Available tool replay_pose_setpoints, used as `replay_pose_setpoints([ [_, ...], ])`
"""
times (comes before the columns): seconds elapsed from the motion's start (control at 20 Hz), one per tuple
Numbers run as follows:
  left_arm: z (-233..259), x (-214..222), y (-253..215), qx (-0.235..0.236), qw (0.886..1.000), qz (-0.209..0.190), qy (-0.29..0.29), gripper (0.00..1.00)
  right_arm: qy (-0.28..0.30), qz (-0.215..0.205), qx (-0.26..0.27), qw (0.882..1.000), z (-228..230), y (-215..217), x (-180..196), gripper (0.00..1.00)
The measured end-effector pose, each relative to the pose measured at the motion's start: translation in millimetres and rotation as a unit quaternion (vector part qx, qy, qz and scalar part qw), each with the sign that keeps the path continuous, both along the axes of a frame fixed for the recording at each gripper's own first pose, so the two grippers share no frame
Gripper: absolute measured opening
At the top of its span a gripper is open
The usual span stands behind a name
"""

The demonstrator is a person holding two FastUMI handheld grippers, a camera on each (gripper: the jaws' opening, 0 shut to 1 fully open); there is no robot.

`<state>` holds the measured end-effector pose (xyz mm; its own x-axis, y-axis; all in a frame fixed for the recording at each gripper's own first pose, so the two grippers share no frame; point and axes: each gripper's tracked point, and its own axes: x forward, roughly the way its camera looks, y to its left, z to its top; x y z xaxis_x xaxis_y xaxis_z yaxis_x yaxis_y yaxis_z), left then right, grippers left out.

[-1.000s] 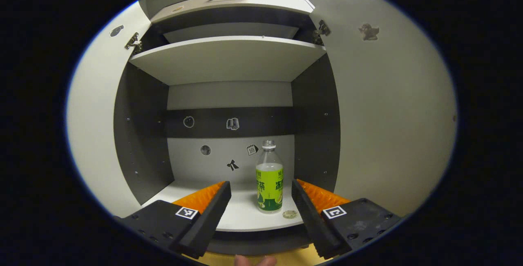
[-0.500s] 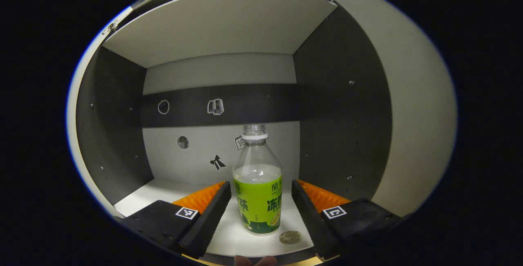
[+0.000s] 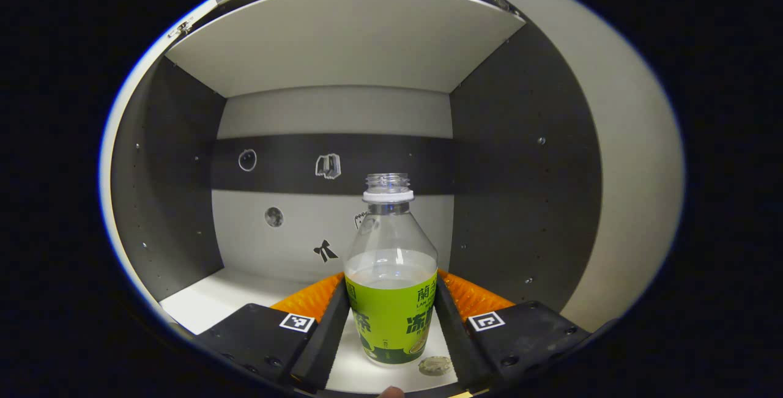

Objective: Grasp the bottle in the cabinet with the left hand and place it on the coaster, then close the right door with the right hand and the left door with the left hand.

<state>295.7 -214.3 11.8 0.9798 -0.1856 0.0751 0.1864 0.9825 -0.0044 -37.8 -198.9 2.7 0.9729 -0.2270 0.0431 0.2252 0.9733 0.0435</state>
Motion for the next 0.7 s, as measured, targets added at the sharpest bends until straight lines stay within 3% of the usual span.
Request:
replay_pose_setpoints([
  [0.35,-3.4,-112.4,61.8,-0.011,1.000,-0.016,0.001,0.76,-0.014,0.011,-0.009,1.000,6.5,27.4,-10.3,0.95],
  [0.7,-58.2,-199.8,133.5,-0.026,0.999,-0.004,0.017,0.76,-0.024,0.029,-0.027,0.999,14.3,58.5,-19.1,0.98],
])
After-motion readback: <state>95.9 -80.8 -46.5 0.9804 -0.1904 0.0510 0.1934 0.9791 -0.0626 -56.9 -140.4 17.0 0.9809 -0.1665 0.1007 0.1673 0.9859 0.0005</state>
